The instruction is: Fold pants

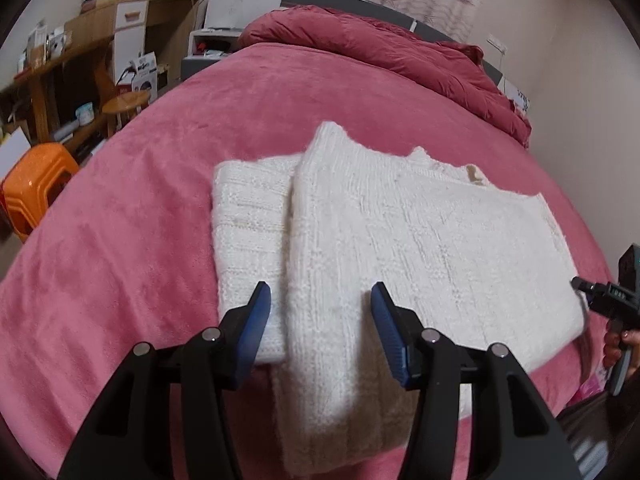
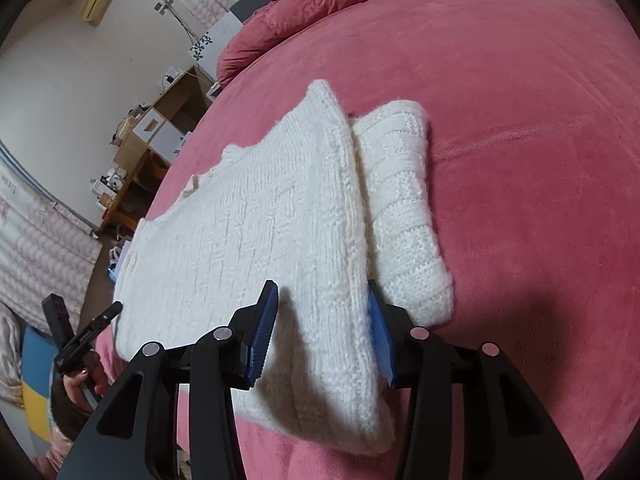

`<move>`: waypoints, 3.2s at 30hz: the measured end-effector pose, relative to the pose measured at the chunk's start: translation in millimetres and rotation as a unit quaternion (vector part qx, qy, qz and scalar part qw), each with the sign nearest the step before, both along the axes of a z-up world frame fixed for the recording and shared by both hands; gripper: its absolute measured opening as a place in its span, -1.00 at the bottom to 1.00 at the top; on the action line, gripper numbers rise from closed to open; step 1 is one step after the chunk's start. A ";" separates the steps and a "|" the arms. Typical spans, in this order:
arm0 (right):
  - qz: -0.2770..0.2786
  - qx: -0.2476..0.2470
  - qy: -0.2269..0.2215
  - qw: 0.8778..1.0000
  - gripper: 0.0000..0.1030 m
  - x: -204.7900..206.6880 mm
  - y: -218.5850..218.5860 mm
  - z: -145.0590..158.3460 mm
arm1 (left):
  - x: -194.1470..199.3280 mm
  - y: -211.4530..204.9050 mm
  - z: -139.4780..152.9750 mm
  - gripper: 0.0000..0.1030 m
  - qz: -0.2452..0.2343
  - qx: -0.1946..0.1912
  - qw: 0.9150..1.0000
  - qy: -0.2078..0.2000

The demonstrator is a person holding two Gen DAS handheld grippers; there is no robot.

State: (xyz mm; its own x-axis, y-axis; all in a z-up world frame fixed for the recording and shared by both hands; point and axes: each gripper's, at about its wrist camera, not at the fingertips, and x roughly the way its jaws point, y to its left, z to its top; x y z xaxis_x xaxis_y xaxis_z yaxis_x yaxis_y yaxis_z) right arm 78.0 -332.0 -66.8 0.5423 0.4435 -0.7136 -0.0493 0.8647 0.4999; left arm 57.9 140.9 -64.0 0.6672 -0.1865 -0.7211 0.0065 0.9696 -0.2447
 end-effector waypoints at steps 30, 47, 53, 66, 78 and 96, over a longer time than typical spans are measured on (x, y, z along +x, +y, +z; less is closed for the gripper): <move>0.016 0.001 -0.005 1.000 -0.78 2.3 2.1 3.9 | -22.7 4.2 -7.3 -0.86 -0.030 -0.050 0.998 0.009; 0.006 0.055 0.044 0.997 -0.85 -22.3 -17.9 -11.7 | -54.0 16.1 -14.1 -0.87 -0.056 -0.079 0.994 0.051; 0.007 0.040 -0.030 0.999 -0.23 -19.9 -12.7 18.4 | -51.2 14.0 12.2 0.03 -0.063 -0.096 0.993 -0.002; -0.004 -0.091 -0.022 0.996 -0.86 70.2 24.7 13.8 | 79.4 4.1 8.9 -0.91 -0.040 -0.047 0.997 0.043; 0.019 -0.188 -0.122 0.974 0.00 103.4 91.4 52.6 | 74.9 -2.7 55.6 -0.28 0.043 0.025 0.998 -0.040; 0.157 -0.251 -0.083 0.951 -0.87 170.9 159.6 6.3 | 184.1 -115.7 -7.7 -0.80 -0.118 0.129 0.984 0.027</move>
State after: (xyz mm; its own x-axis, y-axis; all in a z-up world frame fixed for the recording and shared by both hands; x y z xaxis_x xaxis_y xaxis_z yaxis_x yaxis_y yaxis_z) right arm 248.9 -172.4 -60.5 0.5626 0.2273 -0.7949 -0.3869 0.9220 -0.0102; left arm 242.0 25.2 -71.7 0.5871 -0.1385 -0.7976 0.2335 0.9723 0.0030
